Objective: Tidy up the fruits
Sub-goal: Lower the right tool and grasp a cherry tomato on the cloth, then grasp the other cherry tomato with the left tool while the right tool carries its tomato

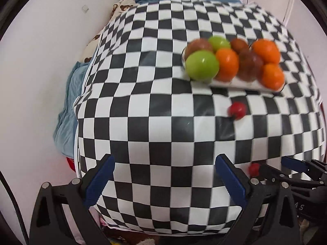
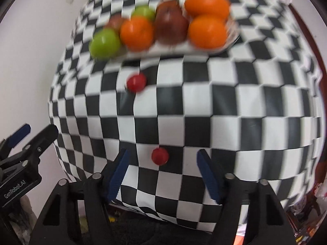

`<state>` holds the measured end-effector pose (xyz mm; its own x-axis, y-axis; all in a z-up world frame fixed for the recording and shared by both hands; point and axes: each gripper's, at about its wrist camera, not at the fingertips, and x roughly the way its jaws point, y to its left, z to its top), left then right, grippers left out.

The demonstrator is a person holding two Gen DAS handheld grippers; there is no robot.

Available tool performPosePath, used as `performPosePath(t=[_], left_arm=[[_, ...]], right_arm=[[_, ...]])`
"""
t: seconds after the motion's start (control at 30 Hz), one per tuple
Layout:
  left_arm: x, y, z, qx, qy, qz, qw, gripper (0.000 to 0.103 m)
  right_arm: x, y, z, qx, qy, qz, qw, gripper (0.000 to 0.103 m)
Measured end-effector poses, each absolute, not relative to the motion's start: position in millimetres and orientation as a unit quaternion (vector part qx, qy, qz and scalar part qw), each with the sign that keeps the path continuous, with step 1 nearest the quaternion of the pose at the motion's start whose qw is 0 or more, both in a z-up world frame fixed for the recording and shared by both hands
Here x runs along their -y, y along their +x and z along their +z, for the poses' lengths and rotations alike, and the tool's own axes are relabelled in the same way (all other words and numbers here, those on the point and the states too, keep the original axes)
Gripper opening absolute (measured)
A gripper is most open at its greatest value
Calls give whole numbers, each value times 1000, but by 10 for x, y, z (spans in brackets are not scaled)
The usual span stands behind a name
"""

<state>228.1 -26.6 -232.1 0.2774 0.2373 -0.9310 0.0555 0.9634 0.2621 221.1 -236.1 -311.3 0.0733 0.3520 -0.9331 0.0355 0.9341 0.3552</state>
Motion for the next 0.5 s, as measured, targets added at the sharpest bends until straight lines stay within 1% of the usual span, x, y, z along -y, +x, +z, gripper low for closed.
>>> performPosePath(t=[0.23, 0.33, 0.37, 0.4, 0.5], left_arm=[[136, 2337, -2530, -617, 120, 72, 775, 101], [138, 2360, -2561, -618, 119, 70, 774, 101], [145, 2379, -2559, -619, 118, 68, 774, 101], [157, 2399, -2557, -619, 115, 64, 774, 101], [226, 2477, -2528, -614, 107, 44, 781, 101]], right_arm=[[2068, 2170, -3490, -697, 111, 120, 698, 52], [1978, 2150, -3553, -696, 96, 122, 702, 43], [1966, 2143, -3554, -693, 92, 122, 704, 37], [1961, 2140, -3559, -692, 89, 122, 706, 28], [2030, 2137, -3531, -687, 105, 123, 708, 28]])
